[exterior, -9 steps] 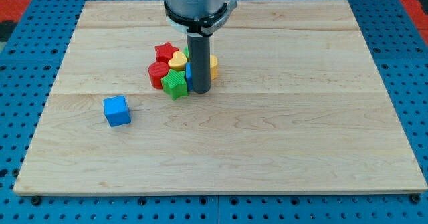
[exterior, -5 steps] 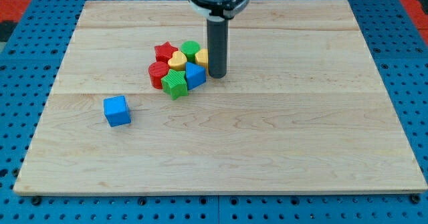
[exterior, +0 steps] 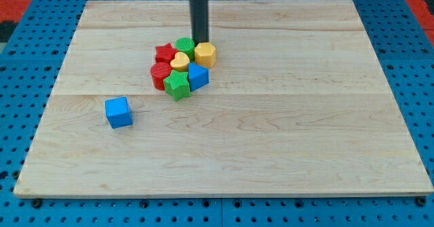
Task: Separate green circle and yellow hexagon
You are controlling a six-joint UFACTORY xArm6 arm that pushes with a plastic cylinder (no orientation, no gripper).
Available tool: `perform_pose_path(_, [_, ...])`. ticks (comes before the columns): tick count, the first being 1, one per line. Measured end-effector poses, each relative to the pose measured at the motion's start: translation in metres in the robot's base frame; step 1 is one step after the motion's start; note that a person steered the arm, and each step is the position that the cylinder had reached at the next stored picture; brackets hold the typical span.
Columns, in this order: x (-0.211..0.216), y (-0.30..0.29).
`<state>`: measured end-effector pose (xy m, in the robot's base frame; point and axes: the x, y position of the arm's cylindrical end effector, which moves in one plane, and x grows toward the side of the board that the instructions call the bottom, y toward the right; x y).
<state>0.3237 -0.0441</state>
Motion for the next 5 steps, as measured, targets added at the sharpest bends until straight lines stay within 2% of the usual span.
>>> perform_pose_path(2, [0.022, 0.024])
perform_pose_path(4, [-0.008, 0.042])
perform_pose_path(5, [0.02, 0.098])
